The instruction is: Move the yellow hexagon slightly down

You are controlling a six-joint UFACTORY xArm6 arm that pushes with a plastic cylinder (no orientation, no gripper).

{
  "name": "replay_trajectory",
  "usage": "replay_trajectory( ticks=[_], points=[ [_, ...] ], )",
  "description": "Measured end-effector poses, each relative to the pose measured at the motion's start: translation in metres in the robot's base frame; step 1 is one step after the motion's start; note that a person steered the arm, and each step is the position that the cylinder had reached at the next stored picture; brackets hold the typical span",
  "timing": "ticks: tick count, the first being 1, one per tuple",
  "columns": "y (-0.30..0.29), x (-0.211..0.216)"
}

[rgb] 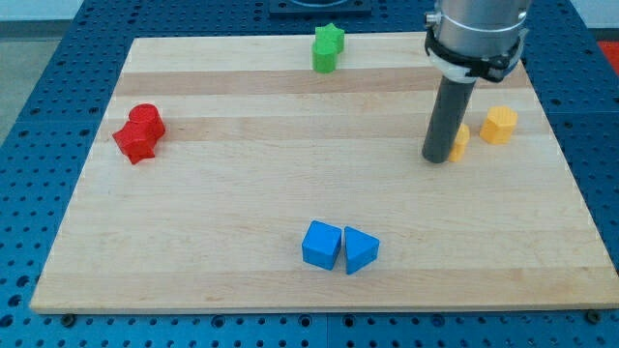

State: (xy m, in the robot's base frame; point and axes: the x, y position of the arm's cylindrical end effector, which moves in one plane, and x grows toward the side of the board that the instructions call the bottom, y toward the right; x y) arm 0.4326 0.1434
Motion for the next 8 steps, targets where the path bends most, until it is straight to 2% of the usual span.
replay_trajectory(
  ticks=[3, 5, 6, 8],
  points=[
    [0.032, -0.028],
    [-0.027, -0.041],
    [-0.026, -0.098],
    [0.110, -0.127]
  ],
)
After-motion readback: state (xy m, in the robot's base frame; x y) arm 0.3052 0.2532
